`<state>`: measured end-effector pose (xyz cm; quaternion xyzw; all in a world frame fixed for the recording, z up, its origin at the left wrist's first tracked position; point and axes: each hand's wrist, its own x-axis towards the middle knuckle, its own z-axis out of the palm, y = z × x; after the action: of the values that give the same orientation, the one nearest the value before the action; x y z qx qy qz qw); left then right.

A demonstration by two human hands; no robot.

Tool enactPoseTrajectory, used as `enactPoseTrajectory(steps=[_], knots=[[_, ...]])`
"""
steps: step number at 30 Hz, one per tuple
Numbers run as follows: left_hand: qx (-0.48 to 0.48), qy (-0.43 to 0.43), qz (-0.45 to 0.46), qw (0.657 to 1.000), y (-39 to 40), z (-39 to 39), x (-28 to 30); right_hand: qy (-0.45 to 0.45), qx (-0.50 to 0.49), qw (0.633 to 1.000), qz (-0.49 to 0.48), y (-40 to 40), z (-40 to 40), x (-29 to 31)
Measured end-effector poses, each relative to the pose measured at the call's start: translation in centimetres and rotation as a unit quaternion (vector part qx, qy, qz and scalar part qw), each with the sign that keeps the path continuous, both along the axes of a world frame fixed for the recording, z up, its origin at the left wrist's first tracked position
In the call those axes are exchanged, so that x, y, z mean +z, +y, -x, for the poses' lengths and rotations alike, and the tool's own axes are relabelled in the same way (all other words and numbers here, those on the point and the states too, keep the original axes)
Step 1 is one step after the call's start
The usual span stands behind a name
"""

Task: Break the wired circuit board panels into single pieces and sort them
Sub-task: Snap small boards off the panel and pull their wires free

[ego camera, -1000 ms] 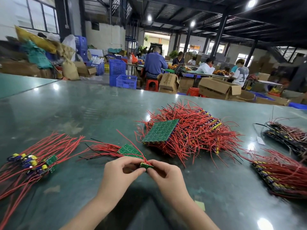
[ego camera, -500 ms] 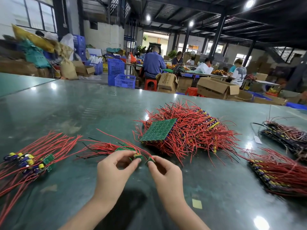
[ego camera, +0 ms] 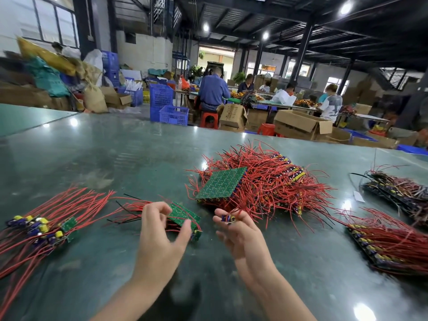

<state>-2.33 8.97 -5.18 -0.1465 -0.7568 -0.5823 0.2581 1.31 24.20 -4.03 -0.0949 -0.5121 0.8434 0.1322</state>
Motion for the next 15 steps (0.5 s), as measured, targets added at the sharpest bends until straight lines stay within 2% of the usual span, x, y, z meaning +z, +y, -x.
enactPoseTrajectory(steps=[1, 2, 3, 4, 5, 6, 9, 11, 13, 15], knots=[[-0.074, -0.091, -0.105, 0.987, 0.2, -0.2, 0.6, 0.008, 0.012, 0.999, -0.041, -0.2, 0.0, -0.1], [-0.157, -0.200, -0.195, 0.947, 0.4, -0.3, 1.0, 0.021, 0.024, 0.996, -0.081, -0.4, 0.1, -0.2], [-0.231, -0.304, -0.248, 0.890, 0.5, -0.5, 1.2, 0.038, 0.039, 0.992, -0.114, -0.5, 0.0, -0.3], [-0.291, -0.384, -0.262, 0.836, 0.7, -0.7, 1.5, 0.054, 0.056, 0.987, -0.139, -0.5, -0.1, -0.4], [-0.335, -0.426, -0.254, 0.801, 0.8, -0.8, 1.3, 0.063, 0.074, 0.983, -0.155, -0.6, -0.2, -0.5], [-0.362, -0.439, -0.253, 0.782, 0.9, -0.9, 1.1, 0.067, 0.089, 0.979, -0.170, -0.6, -0.3, -0.5], [-0.386, -0.440, -0.304, 0.752, 1.2, -1.1, 0.4, 0.066, 0.107, 0.969, -0.213, -0.7, -0.3, -0.7], [-0.378, -0.446, -0.347, 0.733, 1.2, -0.9, 0.1, 0.083, 0.080, 0.949, -0.294, -0.8, -0.4, -0.7], [-0.367, -0.454, -0.367, 0.724, 1.1, -0.4, -0.2, 0.121, 0.015, 0.886, -0.447, -0.6, -0.4, -0.7], [-0.353, -0.465, -0.362, 0.726, 0.8, -0.3, -0.2, 0.170, -0.020, 0.815, -0.553, -0.4, -0.4, -0.9]])
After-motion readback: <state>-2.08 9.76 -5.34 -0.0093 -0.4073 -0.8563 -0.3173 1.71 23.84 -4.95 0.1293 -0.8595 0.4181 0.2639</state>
